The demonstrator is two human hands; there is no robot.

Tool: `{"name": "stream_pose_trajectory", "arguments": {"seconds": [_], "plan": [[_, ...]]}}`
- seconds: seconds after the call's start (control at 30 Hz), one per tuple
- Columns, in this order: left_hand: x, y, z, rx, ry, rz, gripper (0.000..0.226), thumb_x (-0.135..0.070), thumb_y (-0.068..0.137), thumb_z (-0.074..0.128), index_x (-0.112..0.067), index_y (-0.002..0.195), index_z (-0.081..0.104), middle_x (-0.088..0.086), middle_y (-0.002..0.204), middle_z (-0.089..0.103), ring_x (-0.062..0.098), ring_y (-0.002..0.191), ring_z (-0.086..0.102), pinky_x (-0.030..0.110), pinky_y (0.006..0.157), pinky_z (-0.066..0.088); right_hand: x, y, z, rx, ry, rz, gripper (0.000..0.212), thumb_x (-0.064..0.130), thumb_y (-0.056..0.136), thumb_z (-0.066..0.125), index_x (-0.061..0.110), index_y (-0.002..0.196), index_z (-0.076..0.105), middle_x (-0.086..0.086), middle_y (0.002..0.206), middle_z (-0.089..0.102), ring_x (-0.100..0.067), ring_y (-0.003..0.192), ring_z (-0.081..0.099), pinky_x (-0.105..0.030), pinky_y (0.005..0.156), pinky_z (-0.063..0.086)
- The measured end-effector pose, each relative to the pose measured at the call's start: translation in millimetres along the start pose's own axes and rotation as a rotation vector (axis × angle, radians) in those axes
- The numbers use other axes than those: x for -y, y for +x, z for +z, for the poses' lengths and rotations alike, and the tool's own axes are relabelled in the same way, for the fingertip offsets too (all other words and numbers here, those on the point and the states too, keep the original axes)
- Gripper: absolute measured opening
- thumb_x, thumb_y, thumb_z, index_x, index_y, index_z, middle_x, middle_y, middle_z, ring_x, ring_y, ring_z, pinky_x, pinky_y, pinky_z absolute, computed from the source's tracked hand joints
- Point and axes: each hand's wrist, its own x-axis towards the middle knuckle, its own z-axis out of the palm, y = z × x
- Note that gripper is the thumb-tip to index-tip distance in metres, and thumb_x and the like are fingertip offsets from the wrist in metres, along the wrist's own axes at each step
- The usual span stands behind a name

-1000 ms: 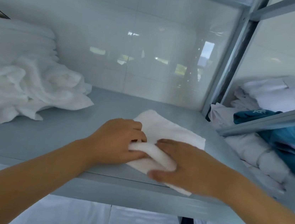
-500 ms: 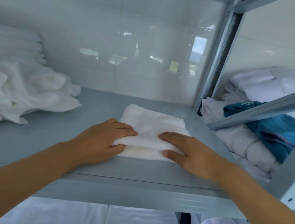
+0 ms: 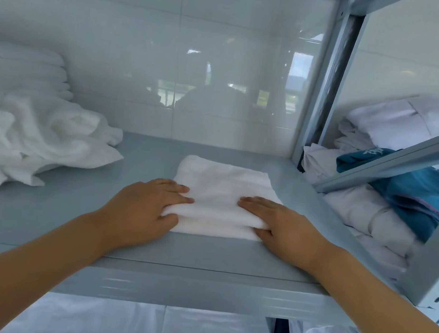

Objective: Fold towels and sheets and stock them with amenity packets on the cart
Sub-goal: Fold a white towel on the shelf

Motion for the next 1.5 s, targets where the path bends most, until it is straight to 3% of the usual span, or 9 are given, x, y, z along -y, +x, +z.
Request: {"name": "stream_pose_trajectory", "arguments": {"seconds": [0.2,0.3,0.37,0.5,0.63,1.0,1.13,1.27,1.5], "plan": [[11,3,-9,0.081,-0.217,-0.045,0.052,-0.078,0.088,0.042,-0.050,0.124,0.068,-0.029,0.136,0.059,-0.007,0.131,0.047,0.019,0.112,0.033,-10,-2,-16,0.271,0.133,0.014,0.060,0.044,0.105,0.045,0.043,0.160,0.021,0.037,0.157,0.010,0.014,0.147,0.005,-0.019,0.124,0.005],[10,35,-18,0.011,-0.226,-0.067,0.050,-0.077,0.083,0.046,-0.046,0.107,0.076,-0.017,0.106,0.073,0.004,0.102,0.065,0.037,0.099,0.050,-4,18,-33,0.264,0.207,0.110,0.063,0.070,0.097,0.040,0.038,0.152,0.043,0.027,0.158,0.035,0.000,0.148,0.028,-0.026,0.122,0.018],[8,62,-17,0.048,-0.121,-0.003,0.039,-0.064,0.089,0.058,-0.046,0.122,0.069,-0.018,0.128,0.066,0.006,0.122,0.057,0.035,0.111,0.041,10,41,-34,0.166,0.198,0.106,0.067,0.071,0.098,0.036,0.029,0.148,0.050,0.012,0.157,0.044,-0.012,0.146,0.036,-0.029,0.120,0.023],[23,90,2,0.325,-0.062,-0.036,0.070,-0.071,0.095,0.043,-0.039,0.157,0.034,-0.010,0.166,0.025,0.009,0.152,0.022,0.021,0.116,0.010,27,81,-7,0.258,0.092,0.070,0.078,0.071,0.100,0.030,0.029,0.164,0.014,0.009,0.171,0.010,-0.010,0.157,0.008,-0.034,0.127,0.003],[41,91,24,0.257,-0.176,-0.127,0.086,-0.081,0.086,0.029,-0.038,0.159,0.027,-0.011,0.168,0.018,0.004,0.153,0.013,0.019,0.118,0.003,7,103,9,0.286,0.056,0.109,0.079,0.075,0.098,0.026,0.035,0.163,0.008,0.011,0.171,0.005,-0.011,0.157,0.002,-0.042,0.128,0.002],[38,87,24,0.145,-0.254,-0.009,0.065,-0.077,0.086,0.046,-0.050,0.145,0.048,-0.019,0.161,0.033,-0.012,0.140,0.022,0.016,0.116,0.011,-29,119,-7,0.263,0.070,0.119,0.075,0.068,0.098,0.044,0.034,0.162,0.021,0.011,0.169,0.016,-0.009,0.156,0.012,-0.033,0.127,0.005],[39,90,23,0.202,-0.174,-0.026,0.082,-0.077,0.085,0.047,-0.040,0.157,0.033,-0.013,0.167,0.023,-0.001,0.150,0.018,0.022,0.122,0.011,15,116,-7,0.247,0.180,0.045,0.067,0.069,0.099,0.039,0.038,0.158,0.030,0.014,0.165,0.028,-0.009,0.151,0.023,-0.023,0.117,0.018],[46,90,20,0.183,-0.181,-0.142,0.096,-0.075,0.086,0.053,-0.027,0.163,0.018,-0.008,0.168,0.019,0.011,0.152,0.023,0.021,0.113,0.017,36,109,10,0.278,0.109,0.070,0.080,0.081,0.093,0.027,0.041,0.162,0.013,0.013,0.171,0.008,-0.017,0.158,0.002,-0.053,0.125,0.004],[49,86,23,0.204,-0.171,-0.117,0.082,-0.080,0.083,0.038,-0.038,0.154,0.038,-0.011,0.165,0.029,0.004,0.150,0.024,0.018,0.115,0.014,-15,124,13,0.247,0.052,0.203,0.081,0.083,0.092,0.025,0.044,0.161,0.011,0.015,0.170,0.005,-0.017,0.158,0.001,-0.058,0.124,0.001]]}}
